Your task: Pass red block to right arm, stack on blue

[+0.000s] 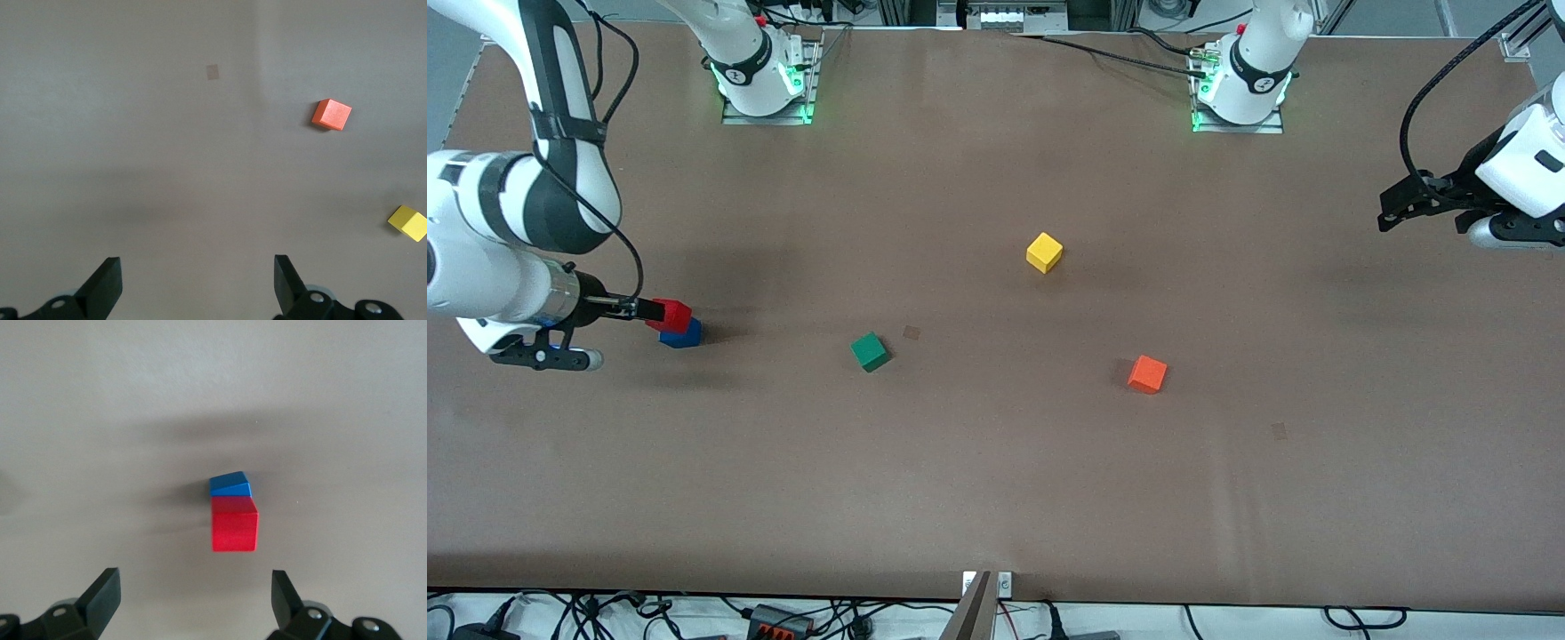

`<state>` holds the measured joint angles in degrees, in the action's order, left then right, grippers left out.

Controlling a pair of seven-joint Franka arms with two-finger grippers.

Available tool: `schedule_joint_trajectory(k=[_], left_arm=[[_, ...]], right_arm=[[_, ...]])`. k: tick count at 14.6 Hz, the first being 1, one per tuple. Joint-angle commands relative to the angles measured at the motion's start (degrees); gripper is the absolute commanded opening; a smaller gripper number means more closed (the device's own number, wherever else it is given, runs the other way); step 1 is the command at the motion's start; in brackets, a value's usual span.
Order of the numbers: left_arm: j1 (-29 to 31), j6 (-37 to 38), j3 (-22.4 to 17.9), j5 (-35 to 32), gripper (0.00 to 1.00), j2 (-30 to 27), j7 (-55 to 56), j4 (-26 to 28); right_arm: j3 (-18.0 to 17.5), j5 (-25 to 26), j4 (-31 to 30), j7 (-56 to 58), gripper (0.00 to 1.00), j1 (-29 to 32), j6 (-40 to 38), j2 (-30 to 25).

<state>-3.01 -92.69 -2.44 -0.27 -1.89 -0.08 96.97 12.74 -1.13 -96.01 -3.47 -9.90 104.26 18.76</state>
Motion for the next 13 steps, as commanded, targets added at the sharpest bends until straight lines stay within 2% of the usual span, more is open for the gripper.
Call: schedule_joint_trajectory(k=[1, 3, 7, 13], left_arm=[[-0.24, 1.45, 0.24, -1.05, 1.00, 0.30, 1.22, -1.43], [-0.24, 1.45, 0.24, -1.05, 1.00, 0.30, 1.31, -1.43], [-0.15, 1.46, 0.24, -1.05, 1.00, 0.31, 1.22, -1.43], [-0.15, 1.80, 0.24, -1.05, 1.00, 0.39, 1.13, -1.43]], right_arm=[[0.01, -0.19, 6.70, -1.98, 1.00, -0.30, -5.98, -0.73], [0.01, -0.37, 10.74, -1.98, 1.00, -0.21, -10.90, -1.79], [0.18, -0.01, 15.32, -1.28, 1.00, -0.21, -14.69, -2.32], [0.45, 0.07, 17.35, -0.84, 1.00, 0.41, -15.76, -2.23]])
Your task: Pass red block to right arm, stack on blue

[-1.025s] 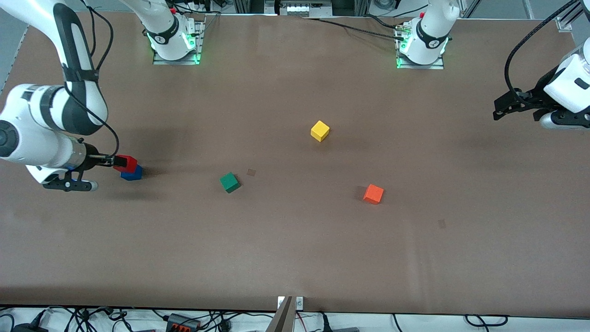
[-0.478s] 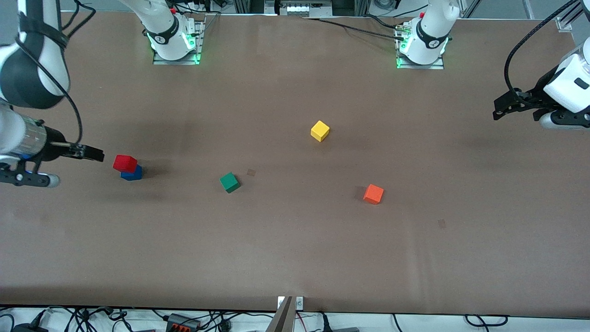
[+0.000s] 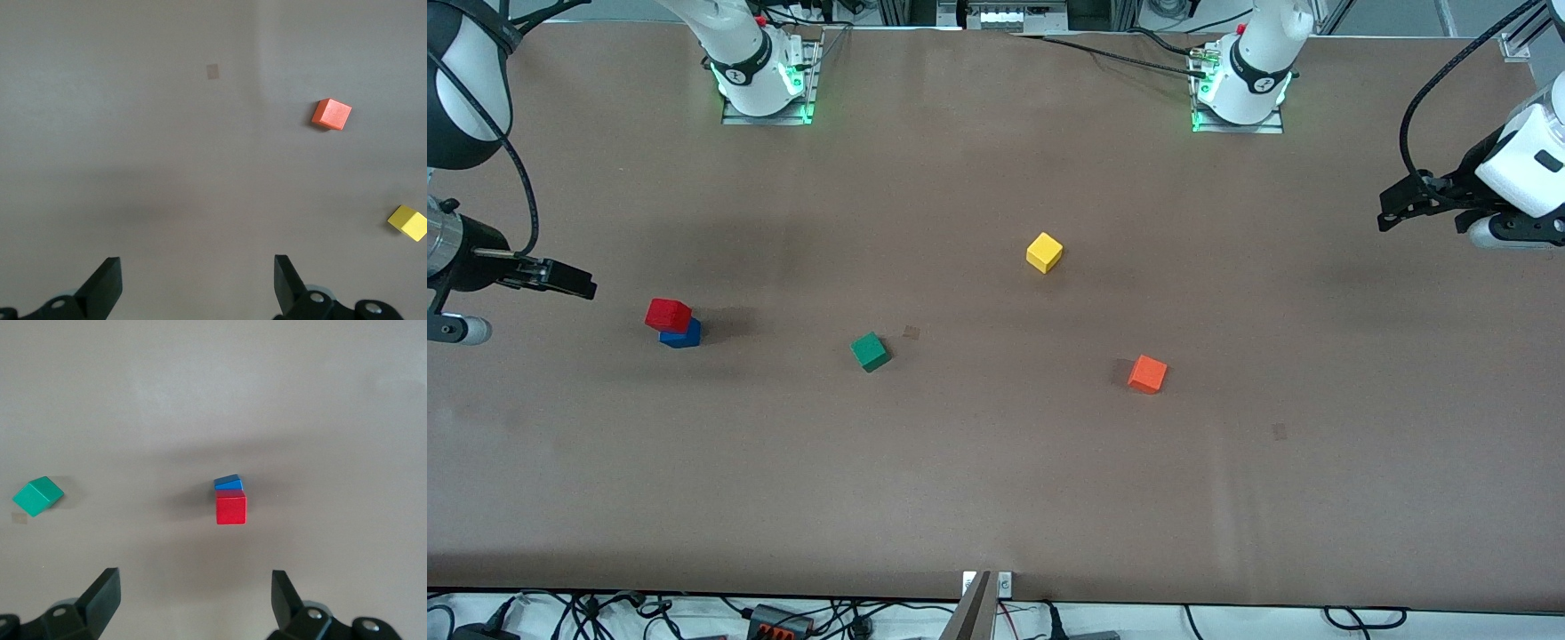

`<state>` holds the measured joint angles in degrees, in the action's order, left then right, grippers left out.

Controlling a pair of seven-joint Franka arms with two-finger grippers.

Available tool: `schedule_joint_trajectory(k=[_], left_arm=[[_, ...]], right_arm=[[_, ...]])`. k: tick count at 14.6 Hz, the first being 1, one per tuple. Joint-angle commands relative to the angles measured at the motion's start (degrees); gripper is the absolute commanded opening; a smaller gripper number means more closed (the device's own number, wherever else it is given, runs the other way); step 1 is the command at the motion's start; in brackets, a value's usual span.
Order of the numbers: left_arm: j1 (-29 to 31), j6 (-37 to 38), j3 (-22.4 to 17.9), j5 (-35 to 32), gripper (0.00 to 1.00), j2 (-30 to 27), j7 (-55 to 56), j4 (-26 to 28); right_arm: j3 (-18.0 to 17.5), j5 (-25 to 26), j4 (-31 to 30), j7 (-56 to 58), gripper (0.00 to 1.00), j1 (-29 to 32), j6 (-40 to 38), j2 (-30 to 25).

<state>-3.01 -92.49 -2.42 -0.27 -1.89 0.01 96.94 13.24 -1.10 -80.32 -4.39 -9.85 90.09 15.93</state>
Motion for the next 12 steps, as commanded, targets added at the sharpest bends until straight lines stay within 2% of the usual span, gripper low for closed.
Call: schedule_joint_trajectory(k=[1, 4, 6, 8, 10, 12], left_arm=[[-0.06, 1.87, 0.22, -1.05, 1.00, 0.39, 0.95, -1.40], [-0.06, 1.87, 0.22, -1.05, 1.00, 0.39, 1.04, -1.40], [-0.15, 1.87, 0.14, -1.05, 1.00, 0.39, 1.04, -1.40], [-0.06, 1.87, 0.14, -1.05, 1.00, 0.39, 1.04, -1.40], [-0.06, 1.87, 0.14, -1.05, 1.00, 0.39, 0.95, -1.40], [-0.06, 1.87, 0.14, -1.05, 1.00, 0.39, 0.95, -1.40]], right_arm=[[-0.14, 0.04, 1.92, 0.09, 1.00, 0.18, -1.59, 0.59], [0.21, -0.05, 2.01, 0.79, 1.00, 0.53, -1.41, 0.59], [-0.93, -0.39, 3.06, 2.19, 1.00, 3.68, -1.06, 0.51], [-7.75, 0.65, 2.63, 3.77, 1.00, 10.43, -0.79, -1.42], [-17.06, 2.76, 2.36, 3.78, 1.00, 18.08, -1.14, -2.56], [-18.34, 3.29, 0.96, 3.43, 1.00, 19.34, -0.97, -3.18]])
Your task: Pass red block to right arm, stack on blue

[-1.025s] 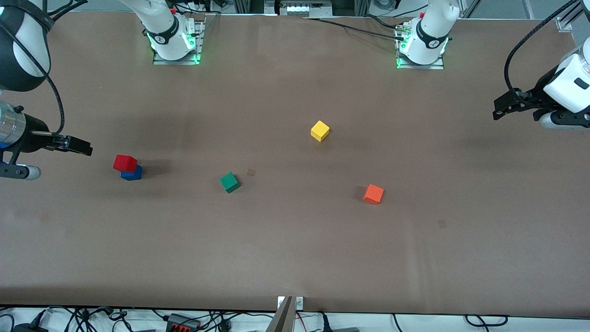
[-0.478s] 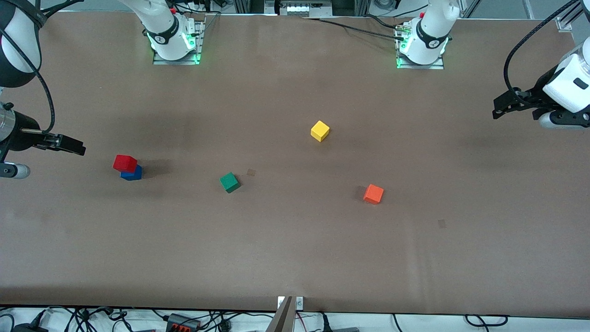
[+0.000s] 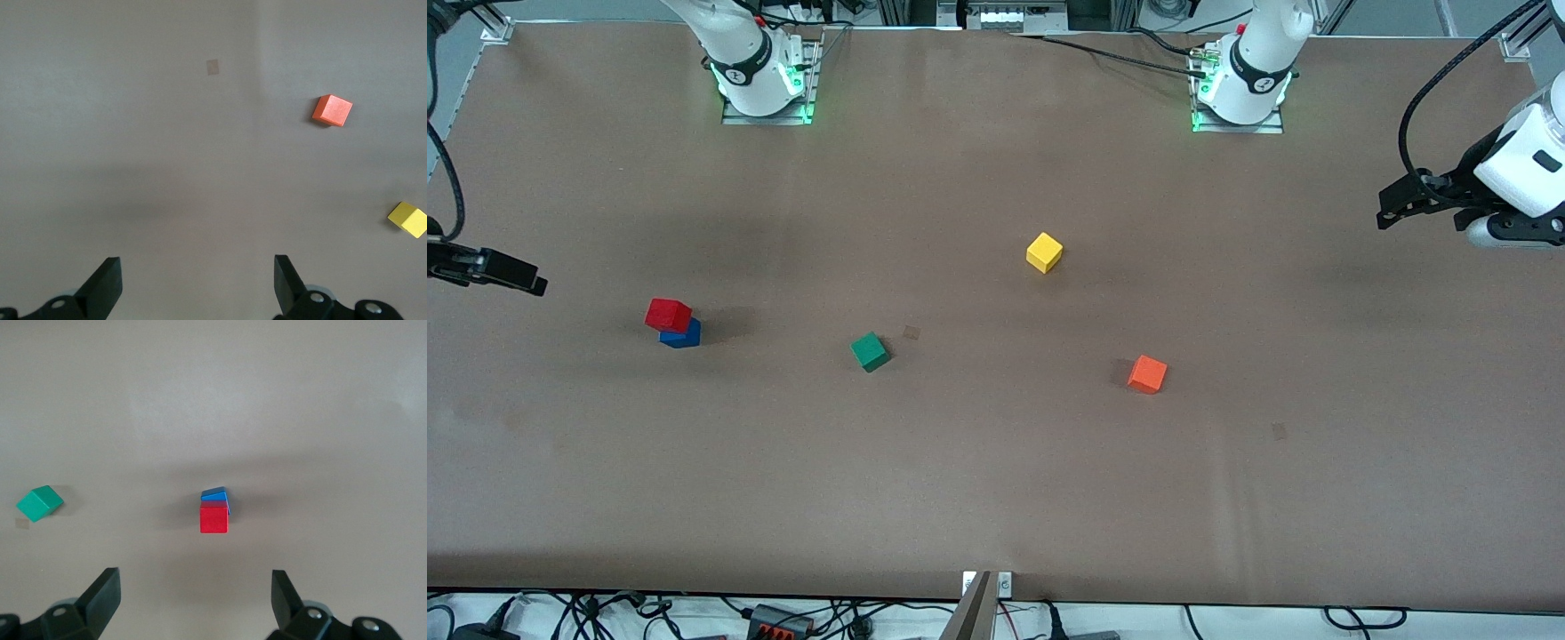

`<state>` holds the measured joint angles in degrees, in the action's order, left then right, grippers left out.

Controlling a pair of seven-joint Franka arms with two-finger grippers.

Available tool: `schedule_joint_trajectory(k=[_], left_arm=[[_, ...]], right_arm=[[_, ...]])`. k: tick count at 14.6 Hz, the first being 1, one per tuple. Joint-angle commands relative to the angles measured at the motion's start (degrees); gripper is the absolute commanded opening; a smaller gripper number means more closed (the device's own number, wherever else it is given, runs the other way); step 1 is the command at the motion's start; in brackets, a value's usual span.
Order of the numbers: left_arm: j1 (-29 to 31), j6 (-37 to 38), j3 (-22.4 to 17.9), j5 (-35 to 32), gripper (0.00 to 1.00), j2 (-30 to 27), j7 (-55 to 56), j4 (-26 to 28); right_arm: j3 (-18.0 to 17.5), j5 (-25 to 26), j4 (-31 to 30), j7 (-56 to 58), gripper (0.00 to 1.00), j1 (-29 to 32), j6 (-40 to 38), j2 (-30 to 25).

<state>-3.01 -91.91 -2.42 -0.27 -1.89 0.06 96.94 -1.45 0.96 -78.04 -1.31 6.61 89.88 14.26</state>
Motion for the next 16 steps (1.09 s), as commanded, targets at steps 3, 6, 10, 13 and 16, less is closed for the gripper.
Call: schedule_joint_trajectory(k=[3, 6, 10, 13, 16], left_arm=[[-0.16, 1.30, 0.14, -1.05, 1.00, 0.39, 0.99, -1.40], [-0.07, 1.30, 0.14, -1.05, 1.00, 0.39, 0.91, -1.40], [-0.07, 1.30, 0.14, -1.05, 1.00, 0.39, 0.99, -1.40], [-0.07, 1.30, 0.14, -1.05, 1.00, 0.39, 0.99, -1.40], [-0.07, 1.30, 0.14, -1.05, 1.00, 0.39, 0.91, -1.40]], right_arm=[[-3.65, 1.24, -3.69, 0.96, 1.00, 3.14, -0.24, -2.38], [-3.65, 1.24, -13.41, 1.58, 1.00, 3.23, 5.54, -8.16], [-3.65, 1.24, -20.40, 1.66, 1.00, 3.23, 7.42, -13.11], [-3.65, 1.33, -19.00, 1.75, 1.00, 3.14, 8.02, -12.50], [-3.65, 0.80, -15.40, 2.01, 1.00, 3.14, 7.24, -11.09]])
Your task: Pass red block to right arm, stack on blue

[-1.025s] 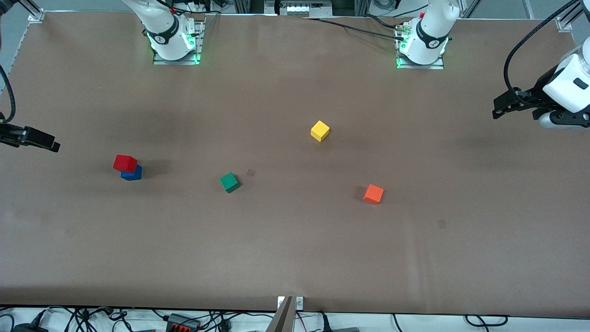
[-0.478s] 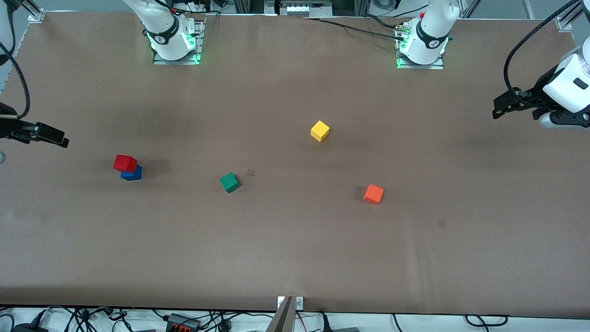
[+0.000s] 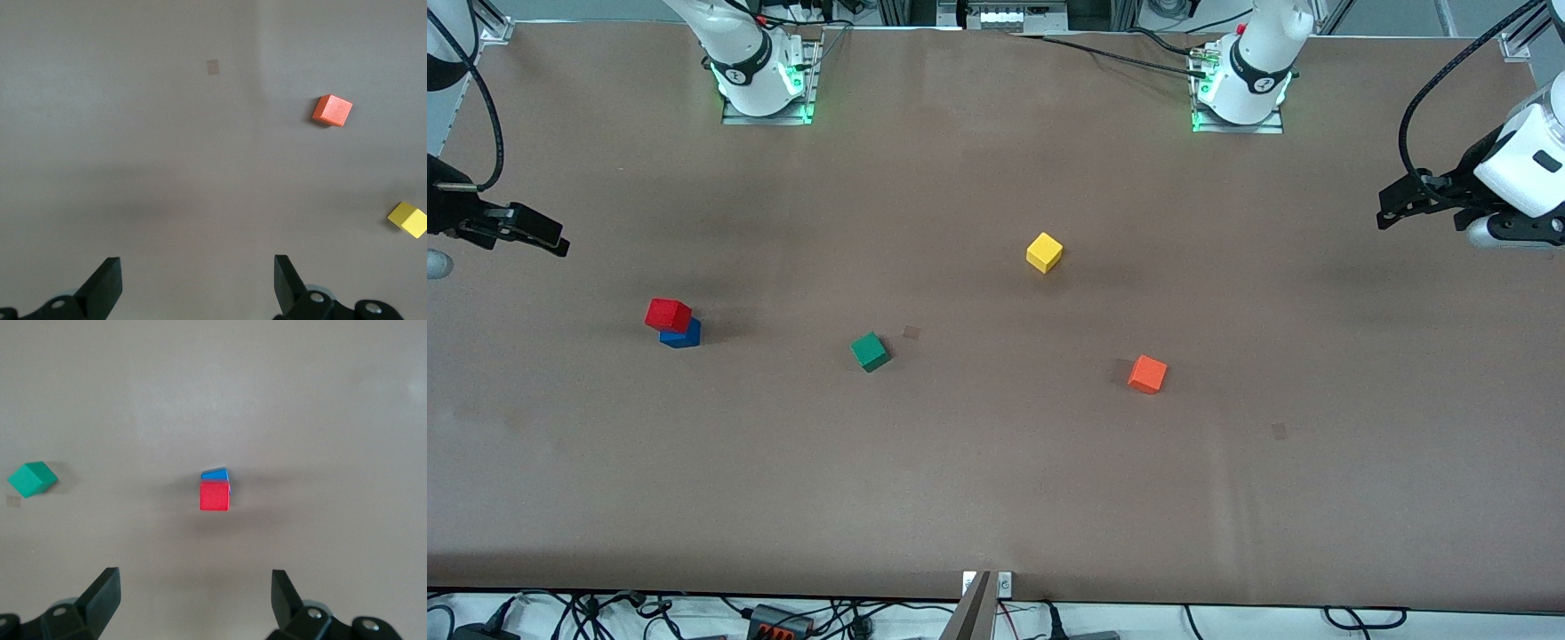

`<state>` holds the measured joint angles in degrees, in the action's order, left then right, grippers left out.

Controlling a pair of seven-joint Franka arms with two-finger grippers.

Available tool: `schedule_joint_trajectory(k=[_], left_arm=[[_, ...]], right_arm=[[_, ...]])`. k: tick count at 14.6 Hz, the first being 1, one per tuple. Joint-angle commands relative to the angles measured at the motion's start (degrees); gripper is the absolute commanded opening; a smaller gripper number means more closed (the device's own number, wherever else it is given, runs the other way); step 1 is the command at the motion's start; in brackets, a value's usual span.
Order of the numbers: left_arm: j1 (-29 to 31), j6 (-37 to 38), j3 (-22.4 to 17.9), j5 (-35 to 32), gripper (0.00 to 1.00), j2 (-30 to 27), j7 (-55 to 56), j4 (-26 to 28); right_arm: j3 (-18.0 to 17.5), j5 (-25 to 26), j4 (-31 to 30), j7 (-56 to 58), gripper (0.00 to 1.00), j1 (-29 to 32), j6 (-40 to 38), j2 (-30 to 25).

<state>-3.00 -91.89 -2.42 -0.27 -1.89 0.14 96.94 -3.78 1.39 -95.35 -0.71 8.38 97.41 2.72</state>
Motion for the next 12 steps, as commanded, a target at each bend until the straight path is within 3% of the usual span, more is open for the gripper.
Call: schedule_joint_trajectory(k=[1, 12], left_arm=[[-0.07, 1.28, 0.14, -1.05, 1.00, 0.39, 0.82, -1.40], [-0.07, 1.28, 0.14, -1.05, 1.00, 0.39, 0.82, -1.40]], right_arm=[[-1.31, 0.54, 1.92, 1.41, 1.00, 1.38, -1.16, 0.45], [-1.49, 0.28, 2.10, 1.41, 1.00, 0.86, -1.52, 0.88]])
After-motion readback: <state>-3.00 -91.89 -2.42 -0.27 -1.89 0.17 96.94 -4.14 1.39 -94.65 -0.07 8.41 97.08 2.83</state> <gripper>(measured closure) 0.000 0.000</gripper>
